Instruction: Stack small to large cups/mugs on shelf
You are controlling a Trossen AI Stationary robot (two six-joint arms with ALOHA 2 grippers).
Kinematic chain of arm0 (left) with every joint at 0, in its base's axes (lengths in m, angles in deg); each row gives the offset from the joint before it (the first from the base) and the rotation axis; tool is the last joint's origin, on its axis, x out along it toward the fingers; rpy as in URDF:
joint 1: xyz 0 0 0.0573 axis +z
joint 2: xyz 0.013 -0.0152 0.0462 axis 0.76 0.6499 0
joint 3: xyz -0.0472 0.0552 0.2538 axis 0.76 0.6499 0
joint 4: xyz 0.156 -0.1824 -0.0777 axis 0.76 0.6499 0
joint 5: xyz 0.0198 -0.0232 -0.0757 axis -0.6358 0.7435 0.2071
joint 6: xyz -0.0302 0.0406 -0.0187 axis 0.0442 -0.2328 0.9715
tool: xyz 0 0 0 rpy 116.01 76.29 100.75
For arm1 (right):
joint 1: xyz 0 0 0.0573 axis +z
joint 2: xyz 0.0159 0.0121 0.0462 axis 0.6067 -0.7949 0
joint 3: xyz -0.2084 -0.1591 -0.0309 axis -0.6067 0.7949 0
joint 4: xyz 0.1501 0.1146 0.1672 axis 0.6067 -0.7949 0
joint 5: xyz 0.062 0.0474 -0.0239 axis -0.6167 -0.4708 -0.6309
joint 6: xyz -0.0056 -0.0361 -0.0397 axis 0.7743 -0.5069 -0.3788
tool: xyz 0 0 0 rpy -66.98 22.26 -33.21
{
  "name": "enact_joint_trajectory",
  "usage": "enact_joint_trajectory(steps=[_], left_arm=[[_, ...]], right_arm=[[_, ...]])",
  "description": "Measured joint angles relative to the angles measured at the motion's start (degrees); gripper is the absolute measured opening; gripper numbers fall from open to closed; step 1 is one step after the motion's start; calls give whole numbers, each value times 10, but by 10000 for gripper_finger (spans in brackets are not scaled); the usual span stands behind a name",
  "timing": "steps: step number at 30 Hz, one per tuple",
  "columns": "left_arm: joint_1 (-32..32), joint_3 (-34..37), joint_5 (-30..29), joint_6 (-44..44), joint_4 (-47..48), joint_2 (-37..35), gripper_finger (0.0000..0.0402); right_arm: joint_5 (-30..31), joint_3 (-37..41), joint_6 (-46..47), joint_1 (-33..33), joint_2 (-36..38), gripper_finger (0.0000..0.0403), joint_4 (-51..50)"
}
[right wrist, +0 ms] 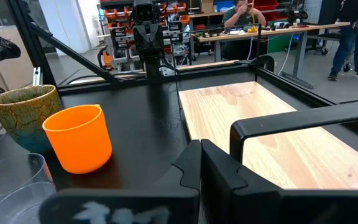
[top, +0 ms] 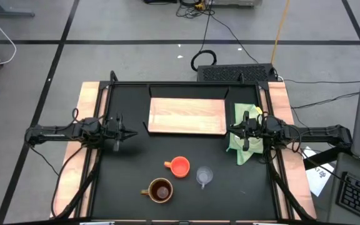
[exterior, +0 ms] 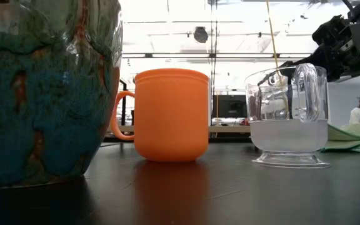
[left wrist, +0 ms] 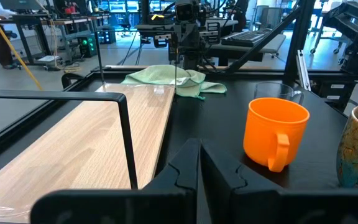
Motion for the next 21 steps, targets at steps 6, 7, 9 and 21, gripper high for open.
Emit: enact_joint_trajectory(steps=[6, 7, 9, 21], left_arm=[[0, 0, 0, 0, 0, 0, 21], [0, 0, 0, 0, 0, 0, 21], [0, 0, 0, 0, 0, 0, 21], [0, 0, 0, 0, 0, 0, 21]], right_arm=[[0, 0, 0, 0, 0, 0, 0], [0, 0, 0, 0, 0, 0, 0], [0, 0, 0, 0, 0, 0, 0], [0, 0, 0, 0, 0, 0, 9]])
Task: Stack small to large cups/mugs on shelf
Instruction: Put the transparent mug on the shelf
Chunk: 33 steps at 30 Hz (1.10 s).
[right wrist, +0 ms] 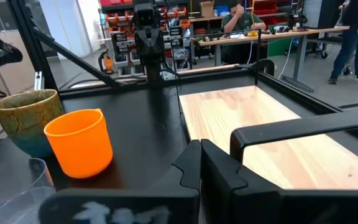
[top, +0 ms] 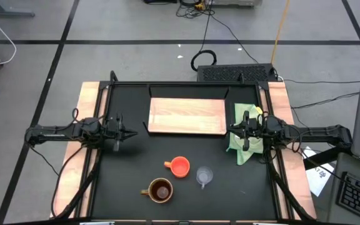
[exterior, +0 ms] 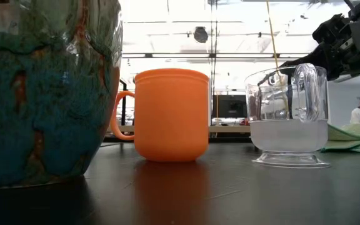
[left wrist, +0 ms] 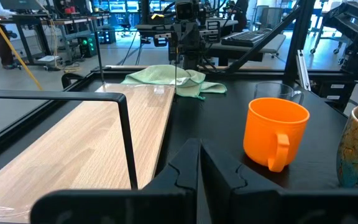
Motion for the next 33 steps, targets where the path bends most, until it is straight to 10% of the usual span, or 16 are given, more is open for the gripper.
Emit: enact_joint_trajectory(steps=[33], left_arm=[[0, 0, 18, 56, -42, 0, 21]], right_arm=[[-62, 0, -63, 0, -1, 0, 159]])
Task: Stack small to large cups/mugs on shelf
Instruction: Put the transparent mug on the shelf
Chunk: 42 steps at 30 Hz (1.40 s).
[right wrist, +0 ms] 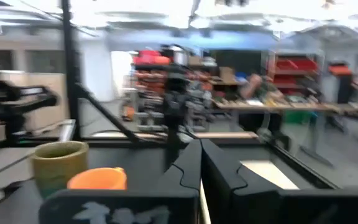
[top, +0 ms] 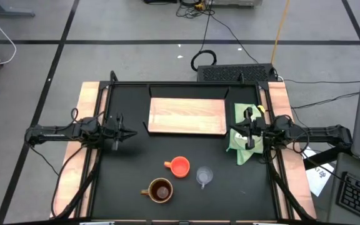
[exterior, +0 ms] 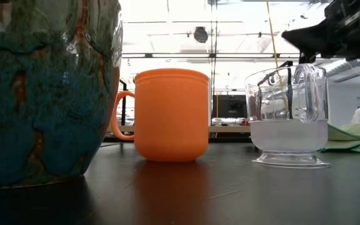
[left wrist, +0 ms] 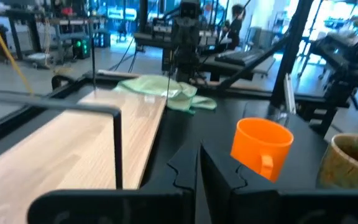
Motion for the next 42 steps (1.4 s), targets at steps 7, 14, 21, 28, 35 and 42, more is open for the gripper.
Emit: enact_joint_trajectory(steps=[7, 14, 21, 28, 35, 42], left_arm=[[0, 0, 55, -7, -37, 0, 8], [0, 0, 57, 6, -48, 0, 2], [0, 0, 71, 7, -48, 0, 2], [0, 0, 71, 7, -48, 0, 21], [0, 0, 71, 7, -48, 0, 25], [0, 0, 71, 7, -48, 0, 26]], right_arm=[[-13, -5, -9, 0, -1, 0, 13], [-70, -68, -5, 0, -38, 0, 9], [-71, -173, -10, 8, -151, 0, -54], [-71, -277, -32, 56, -285, 0, -86], [-70, -334, -28, 89, -363, 0, -87], [-69, -376, 7, 118, -409, 0, -116]])
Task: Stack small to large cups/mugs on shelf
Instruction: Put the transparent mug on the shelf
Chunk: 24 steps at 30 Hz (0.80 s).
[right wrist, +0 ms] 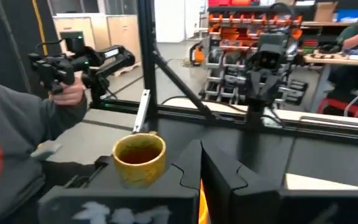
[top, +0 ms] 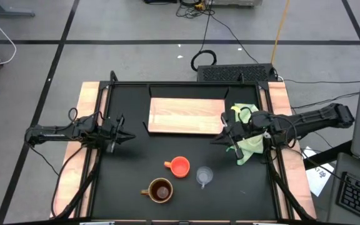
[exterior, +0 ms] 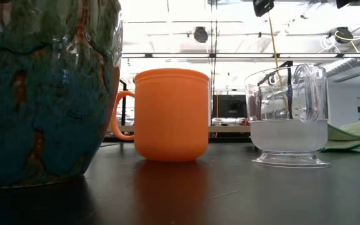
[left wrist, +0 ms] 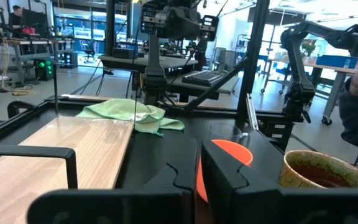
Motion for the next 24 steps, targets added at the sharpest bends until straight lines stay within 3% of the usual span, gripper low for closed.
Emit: enact_joint_trajectory(steps=[4, 10, 24], left_arm=[[0, 0, 0, 0, 0, 0, 26], [0, 0, -3, 0, 0, 0, 26], [0, 0, -4, 1, 0, 0, 26]], right_arm=[[3, -28, 0, 15, -21, 0, -50], [88, -113, 23, 26, -64, 0, -213], [88, -248, 132, 53, -174, 0, -377]])
